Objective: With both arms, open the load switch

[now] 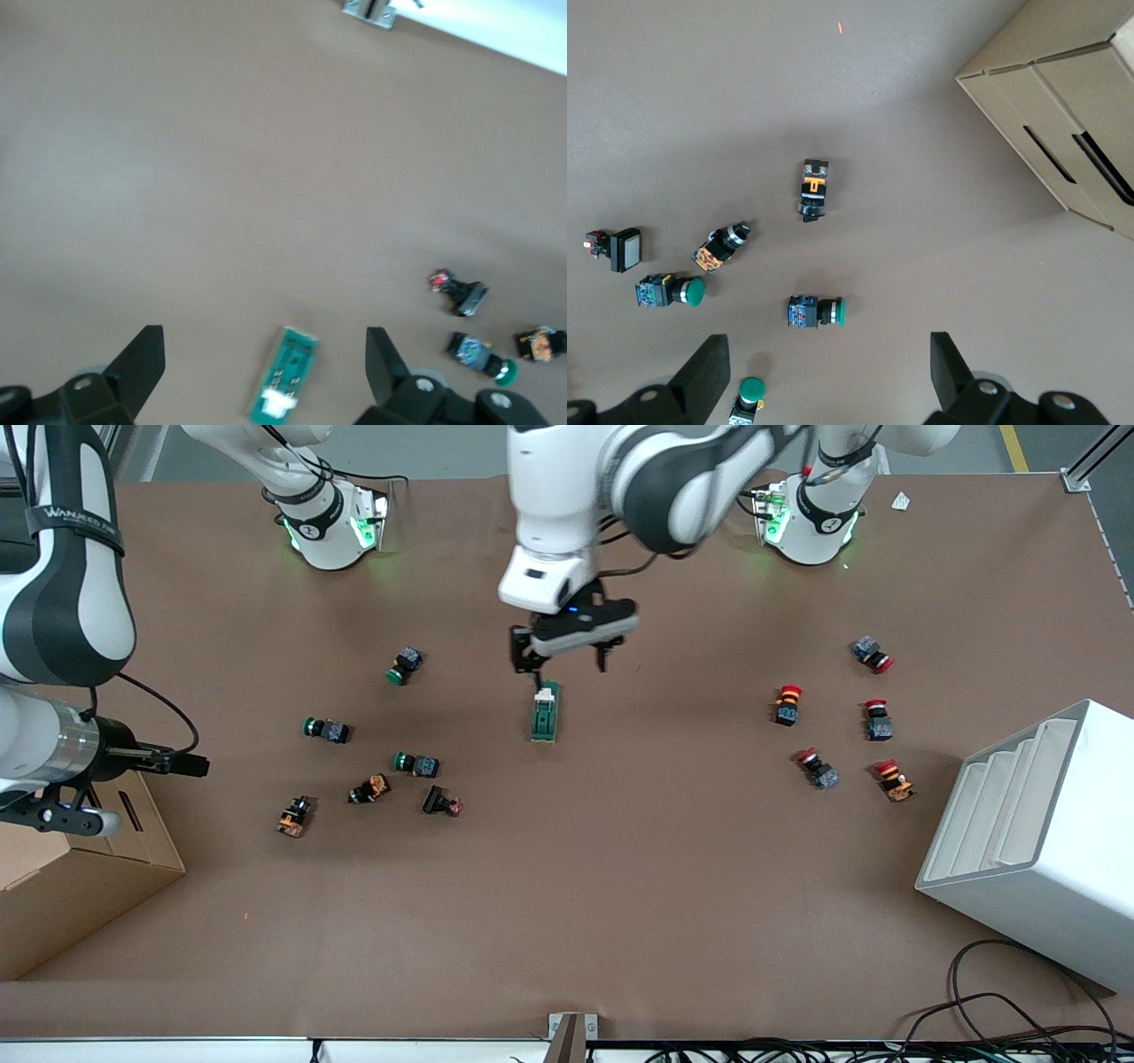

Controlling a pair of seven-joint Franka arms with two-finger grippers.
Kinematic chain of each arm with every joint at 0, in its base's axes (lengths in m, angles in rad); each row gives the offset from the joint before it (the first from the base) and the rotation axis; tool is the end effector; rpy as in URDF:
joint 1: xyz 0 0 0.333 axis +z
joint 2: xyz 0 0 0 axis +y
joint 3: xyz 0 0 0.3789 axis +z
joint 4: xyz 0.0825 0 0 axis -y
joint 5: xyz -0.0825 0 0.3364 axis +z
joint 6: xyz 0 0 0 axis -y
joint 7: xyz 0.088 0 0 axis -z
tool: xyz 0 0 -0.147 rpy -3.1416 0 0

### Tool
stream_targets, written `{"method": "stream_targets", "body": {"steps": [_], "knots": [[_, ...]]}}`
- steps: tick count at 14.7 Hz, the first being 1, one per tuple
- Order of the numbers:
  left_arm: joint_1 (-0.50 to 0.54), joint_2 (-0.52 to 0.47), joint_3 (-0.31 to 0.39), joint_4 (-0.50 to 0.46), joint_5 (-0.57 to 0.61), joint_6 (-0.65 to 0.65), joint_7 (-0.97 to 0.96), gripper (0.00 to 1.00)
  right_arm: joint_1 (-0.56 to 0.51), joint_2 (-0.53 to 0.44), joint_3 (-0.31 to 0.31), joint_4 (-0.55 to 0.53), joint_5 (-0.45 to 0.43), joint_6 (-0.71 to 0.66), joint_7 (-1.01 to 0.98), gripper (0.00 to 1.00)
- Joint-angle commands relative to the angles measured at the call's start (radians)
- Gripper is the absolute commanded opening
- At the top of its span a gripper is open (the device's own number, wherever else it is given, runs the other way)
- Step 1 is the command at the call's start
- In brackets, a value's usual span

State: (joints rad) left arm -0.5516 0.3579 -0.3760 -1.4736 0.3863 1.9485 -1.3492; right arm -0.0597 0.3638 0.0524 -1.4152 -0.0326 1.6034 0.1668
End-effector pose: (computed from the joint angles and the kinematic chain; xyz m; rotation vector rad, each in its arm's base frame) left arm 0.4577 -0.4776 0.5322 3.0400 0.5143 0.4326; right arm 0.6189 -0.0146 0.5091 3.0910 -0.2664 -0.2698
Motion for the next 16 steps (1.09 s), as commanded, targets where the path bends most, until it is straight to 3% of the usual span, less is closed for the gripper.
{"method": "stream_targets", "body": {"steps": [1, 5, 8, 14, 16], "knots": [[0.151, -0.101, -0.009, -0.014, -0.178, -0.081, 0.254, 1.00, -0.034, -0.039, 0.058, -0.021, -0.044, 0.009, -0.004, 1.00], [0.382, -0.213, -0.004, -0.014, -0.343, -0.225, 0.543, 1.00, -0.016, -0.051, 0.029, -0.022, -0.029, 0.004, -0.006, 1.00], [0.397, -0.270, 0.093, -0.024, -0.346, -0.292, 0.732, 1.00, 0.023, -0.068, -0.034, -0.024, 0.014, -0.002, -0.049, 1.00], [0.541, -0.341, 0.112, -0.048, -0.371, -0.422, 0.990, 1.00, 0.055, -0.086, -0.071, -0.030, 0.030, -0.020, -0.067, 1.00], [0.526, -0.370, 0.190, -0.069, -0.374, -0.428, 1.093, 1.00, 0.080, -0.088, -0.106, -0.030, 0.031, -0.022, -0.073, 1.00]]}}
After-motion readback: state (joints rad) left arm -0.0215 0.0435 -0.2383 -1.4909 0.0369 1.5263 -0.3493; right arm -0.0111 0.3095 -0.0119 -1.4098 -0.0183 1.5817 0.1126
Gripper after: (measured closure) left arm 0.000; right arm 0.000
